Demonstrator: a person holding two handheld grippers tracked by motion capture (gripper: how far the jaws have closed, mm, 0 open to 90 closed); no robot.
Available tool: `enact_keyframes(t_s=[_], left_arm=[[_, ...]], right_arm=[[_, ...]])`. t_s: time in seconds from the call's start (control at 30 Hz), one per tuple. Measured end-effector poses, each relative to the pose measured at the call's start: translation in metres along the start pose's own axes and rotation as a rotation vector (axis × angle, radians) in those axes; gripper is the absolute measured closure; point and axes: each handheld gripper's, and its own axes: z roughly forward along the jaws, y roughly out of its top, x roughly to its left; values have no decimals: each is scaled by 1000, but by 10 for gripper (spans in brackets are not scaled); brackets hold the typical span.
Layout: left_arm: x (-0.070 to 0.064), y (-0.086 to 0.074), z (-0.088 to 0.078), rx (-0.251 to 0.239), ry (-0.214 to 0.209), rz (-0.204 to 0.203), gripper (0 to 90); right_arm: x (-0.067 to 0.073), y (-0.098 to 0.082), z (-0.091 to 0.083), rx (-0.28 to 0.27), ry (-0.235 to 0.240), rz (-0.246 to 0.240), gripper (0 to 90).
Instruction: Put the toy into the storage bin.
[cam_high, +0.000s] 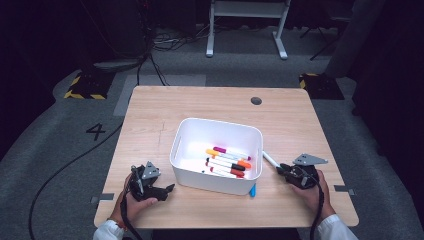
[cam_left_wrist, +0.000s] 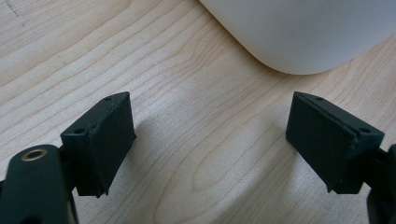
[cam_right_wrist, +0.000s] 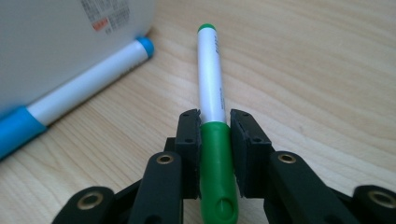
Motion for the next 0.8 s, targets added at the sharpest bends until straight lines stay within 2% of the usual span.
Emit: enact_keyframes(t_s=[0.27, 0.43, 0.7, 0.8], left_arm=[[0, 0, 0, 0, 0, 0, 155], [0, 0, 0, 0, 0, -3, 154], [0, 0, 1, 4, -7, -7, 154], [0, 0, 1, 4, -6, -7, 154]], right_arm=[[-8, 6, -27, -79, -9, 10, 744], [-11, 17, -50, -151, 8, 10, 745], [-4, 48, -77, -227, 40, -41, 744], [2, 67, -85, -249, 54, -86, 745]])
